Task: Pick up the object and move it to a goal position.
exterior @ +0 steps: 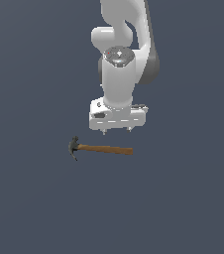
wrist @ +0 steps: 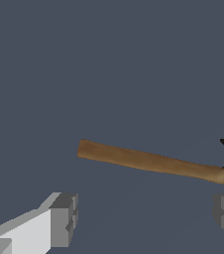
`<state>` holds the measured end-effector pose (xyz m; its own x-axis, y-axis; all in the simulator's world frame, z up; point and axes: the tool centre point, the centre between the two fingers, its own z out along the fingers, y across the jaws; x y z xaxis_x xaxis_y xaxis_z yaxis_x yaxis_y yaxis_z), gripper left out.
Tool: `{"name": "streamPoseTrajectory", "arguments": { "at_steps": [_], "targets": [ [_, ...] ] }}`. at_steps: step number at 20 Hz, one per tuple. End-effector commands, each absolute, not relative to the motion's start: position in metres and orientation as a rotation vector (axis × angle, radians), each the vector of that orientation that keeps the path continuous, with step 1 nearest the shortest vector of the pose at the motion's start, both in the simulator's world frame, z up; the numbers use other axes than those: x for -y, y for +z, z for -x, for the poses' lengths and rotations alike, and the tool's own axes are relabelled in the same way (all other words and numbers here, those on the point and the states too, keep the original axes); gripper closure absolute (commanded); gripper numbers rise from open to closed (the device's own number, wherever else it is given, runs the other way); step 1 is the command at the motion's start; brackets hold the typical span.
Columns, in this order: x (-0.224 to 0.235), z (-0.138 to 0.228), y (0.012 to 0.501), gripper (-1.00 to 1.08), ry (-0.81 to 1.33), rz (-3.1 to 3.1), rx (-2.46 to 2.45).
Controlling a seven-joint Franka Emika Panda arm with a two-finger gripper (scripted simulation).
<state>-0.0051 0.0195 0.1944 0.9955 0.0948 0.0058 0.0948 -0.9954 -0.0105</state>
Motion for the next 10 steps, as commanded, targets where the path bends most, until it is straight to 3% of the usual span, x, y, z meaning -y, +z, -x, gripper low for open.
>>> {"name": "streamPoseTrajectory", "arguments": {
  "at_steps": [1,10],
  "targets": [
    [-0.017,0.005,0.191,-0.92,-0.007,3.127,0.195],
    [-0.003,0.002,0.173,-0.92,-0.004,3.107,0.469]
  ]
}}
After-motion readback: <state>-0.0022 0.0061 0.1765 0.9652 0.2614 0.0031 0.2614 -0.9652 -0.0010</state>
